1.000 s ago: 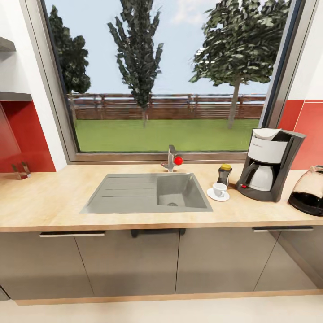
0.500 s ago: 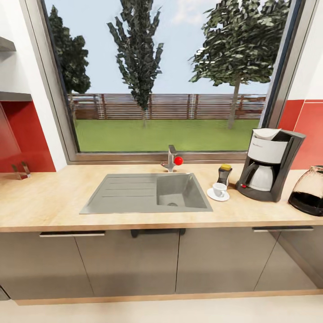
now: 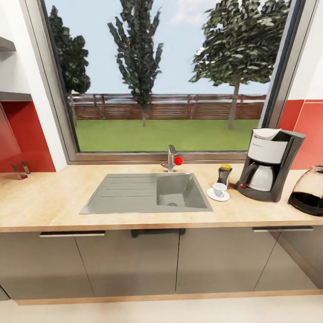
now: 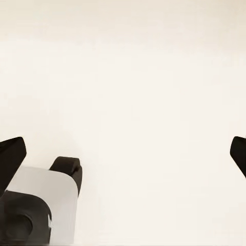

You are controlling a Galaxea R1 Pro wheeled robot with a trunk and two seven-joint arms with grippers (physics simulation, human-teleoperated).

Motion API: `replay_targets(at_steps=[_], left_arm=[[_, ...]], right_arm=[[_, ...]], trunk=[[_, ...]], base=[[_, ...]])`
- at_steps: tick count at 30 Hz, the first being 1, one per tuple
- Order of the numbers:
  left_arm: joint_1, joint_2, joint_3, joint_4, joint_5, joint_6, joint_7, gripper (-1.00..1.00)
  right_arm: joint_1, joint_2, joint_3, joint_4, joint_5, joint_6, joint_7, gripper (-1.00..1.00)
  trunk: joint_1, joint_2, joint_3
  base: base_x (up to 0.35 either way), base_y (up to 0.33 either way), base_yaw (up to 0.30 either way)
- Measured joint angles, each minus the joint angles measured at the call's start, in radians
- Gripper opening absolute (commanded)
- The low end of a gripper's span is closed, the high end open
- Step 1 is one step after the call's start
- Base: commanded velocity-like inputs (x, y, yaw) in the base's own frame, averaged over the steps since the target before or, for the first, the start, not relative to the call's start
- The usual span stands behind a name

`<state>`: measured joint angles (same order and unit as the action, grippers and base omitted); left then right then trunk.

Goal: Set up a coffee station on the kitchen countertop: keep the coffee maker on the countertop, move the bottle of coffee from the kitchen shelf to the counter next to the coffee maker, place a paper coffee filter on top of the coffee maker, put the saucer next to the coffee maker with the coffee cup on the saucer, and place the electric kettle next to the coffee maker.

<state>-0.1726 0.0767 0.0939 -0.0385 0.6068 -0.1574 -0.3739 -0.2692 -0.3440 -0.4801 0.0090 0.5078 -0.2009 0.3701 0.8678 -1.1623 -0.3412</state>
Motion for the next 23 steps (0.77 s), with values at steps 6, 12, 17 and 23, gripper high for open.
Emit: replay_targets(at_steps=[6,12,17,23], left_arm=[[0.000,0.000,0.000,0.000,0.000,0.000,0.000,1.00],[0.000,0.000,0.000,0.000,0.000,0.000,0.000,1.00],[0.000,0.000,0.000,0.000,0.000,0.000,0.000,1.00],[0.000,0.000,-0.001,0.000,0.000,0.000,0.000,1.00]], right_arm=[[0.000,0.023,-0.001,0.013,0.000,0.001,-0.006,1.00],[0.000,0.063,0.000,0.016,-0.002,0.001,-0.006,1.00],[0.000,0.163,0.000,0.016,-0.002,0.002,-0.006,1.00],[0.000,0.184,-0.001,0.015,-0.002,0.002,-0.006,1.00]], trunk=[[0.000,0.000,0.000],[0.000,0.000,0.000],[0.000,0.000,0.000],[0.000,0.000,0.000]], base=[[0.000,0.000,0.000],[0.000,0.000,0.000],[0.000,0.000,0.000],[0.000,0.000,0.000]])
